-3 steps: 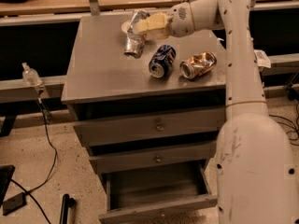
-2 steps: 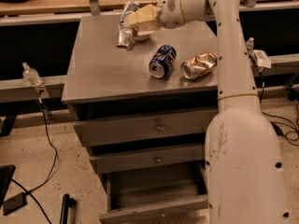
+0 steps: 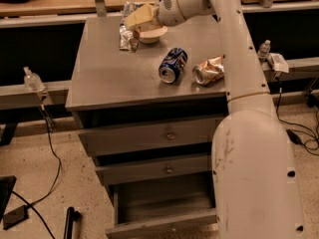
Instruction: Pick redbull can from bottom drawer and place on counter
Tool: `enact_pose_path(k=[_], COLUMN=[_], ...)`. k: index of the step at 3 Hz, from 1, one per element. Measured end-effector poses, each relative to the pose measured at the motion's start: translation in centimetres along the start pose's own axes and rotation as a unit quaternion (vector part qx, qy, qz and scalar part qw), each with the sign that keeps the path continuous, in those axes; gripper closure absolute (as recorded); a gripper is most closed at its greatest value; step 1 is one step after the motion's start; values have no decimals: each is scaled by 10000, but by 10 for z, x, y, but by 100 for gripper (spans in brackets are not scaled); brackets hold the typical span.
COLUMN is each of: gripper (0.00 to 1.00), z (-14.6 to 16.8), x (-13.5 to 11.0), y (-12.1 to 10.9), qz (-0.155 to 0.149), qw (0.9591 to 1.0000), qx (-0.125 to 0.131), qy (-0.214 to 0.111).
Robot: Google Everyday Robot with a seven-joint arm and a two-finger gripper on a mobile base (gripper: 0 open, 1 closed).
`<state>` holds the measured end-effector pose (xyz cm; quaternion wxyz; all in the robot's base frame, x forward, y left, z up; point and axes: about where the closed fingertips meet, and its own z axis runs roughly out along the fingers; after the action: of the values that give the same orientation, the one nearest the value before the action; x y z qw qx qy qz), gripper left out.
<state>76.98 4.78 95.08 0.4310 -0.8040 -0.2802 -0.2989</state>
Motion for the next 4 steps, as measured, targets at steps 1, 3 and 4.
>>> enact_pose_path(k=[1,3,4], gripper=[100,100,100], z=[14,34,40], x=[-9,-25,-32], y=[5,11,15], qz=[155,550,759], qw=[9997,9974,9954], qx=[6,62,132], qy=[-161,-467,-568])
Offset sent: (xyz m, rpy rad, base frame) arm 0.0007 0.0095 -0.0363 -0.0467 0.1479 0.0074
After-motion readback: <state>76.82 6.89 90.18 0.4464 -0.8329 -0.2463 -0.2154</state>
